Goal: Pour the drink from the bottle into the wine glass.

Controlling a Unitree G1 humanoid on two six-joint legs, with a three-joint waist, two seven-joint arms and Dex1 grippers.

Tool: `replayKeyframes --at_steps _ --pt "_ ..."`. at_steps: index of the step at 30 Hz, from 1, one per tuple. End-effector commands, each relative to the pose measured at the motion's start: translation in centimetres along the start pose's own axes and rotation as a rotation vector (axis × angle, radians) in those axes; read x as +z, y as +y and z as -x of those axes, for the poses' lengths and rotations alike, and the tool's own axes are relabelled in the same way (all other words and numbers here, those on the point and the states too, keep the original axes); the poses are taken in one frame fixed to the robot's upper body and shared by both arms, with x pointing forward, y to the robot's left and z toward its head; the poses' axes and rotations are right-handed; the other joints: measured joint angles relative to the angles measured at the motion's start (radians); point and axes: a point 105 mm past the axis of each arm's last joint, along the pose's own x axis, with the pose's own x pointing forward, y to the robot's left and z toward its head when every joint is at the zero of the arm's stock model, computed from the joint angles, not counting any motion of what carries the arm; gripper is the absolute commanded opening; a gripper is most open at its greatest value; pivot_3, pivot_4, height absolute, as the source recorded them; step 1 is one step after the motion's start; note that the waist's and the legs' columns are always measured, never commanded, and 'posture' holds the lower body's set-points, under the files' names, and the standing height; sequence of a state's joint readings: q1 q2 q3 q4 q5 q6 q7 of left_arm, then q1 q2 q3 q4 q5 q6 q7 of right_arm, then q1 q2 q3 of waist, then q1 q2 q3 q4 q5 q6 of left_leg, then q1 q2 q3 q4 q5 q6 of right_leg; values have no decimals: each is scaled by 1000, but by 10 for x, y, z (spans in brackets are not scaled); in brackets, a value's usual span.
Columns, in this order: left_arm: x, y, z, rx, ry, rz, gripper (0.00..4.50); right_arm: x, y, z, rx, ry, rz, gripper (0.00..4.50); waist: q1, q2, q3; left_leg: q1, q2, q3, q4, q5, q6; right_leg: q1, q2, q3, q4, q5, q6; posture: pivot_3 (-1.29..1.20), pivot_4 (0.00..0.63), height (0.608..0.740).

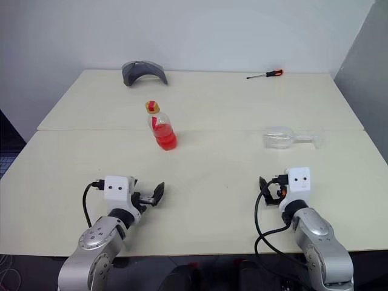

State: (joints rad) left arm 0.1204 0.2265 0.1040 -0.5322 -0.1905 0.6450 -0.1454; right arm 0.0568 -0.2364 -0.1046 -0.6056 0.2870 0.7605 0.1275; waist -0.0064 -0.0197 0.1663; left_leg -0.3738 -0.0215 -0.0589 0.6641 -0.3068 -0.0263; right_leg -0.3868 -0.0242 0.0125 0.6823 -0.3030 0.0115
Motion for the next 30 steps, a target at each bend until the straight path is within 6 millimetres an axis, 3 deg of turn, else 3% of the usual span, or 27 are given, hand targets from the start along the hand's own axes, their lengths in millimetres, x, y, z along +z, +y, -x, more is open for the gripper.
replayKeyframes --at_steps 1,6,14,20,30 --pt "14 -4 1 -12 -55 -10 4478 13 3 1 25 -58 31 4500 0 0 0 0 0 0 0 0 0 0 0 0 0 0 0 0 150 740" --pt "17 -27 -13 -70 -72 -52 4478 33 32 0 294 -129 104 4500 0 0 0 1 0 0 1 0 1 1 0 0 0 1 0 0 150 740" --pt "39 -12 -38 23 -152 -40 4478 62 57 4 571 -207 111 4500 0 0 0 8 1 0 0 0 3 8 1 0 -1 2 0 0 150 740" --pt "50 -6 -58 65 -175 -12 4478 73 68 4 648 -230 161 4500 3 -1 0 8 0 0 1 0 3 9 1 0 -1 3 0 0 150 740" --pt "63 15 -65 34 -208 -29 4478 80 76 8 697 -255 135 4500 4 -1 0 8 0 0 1 1 1 8 1 0 -2 3 0 0 150 740"
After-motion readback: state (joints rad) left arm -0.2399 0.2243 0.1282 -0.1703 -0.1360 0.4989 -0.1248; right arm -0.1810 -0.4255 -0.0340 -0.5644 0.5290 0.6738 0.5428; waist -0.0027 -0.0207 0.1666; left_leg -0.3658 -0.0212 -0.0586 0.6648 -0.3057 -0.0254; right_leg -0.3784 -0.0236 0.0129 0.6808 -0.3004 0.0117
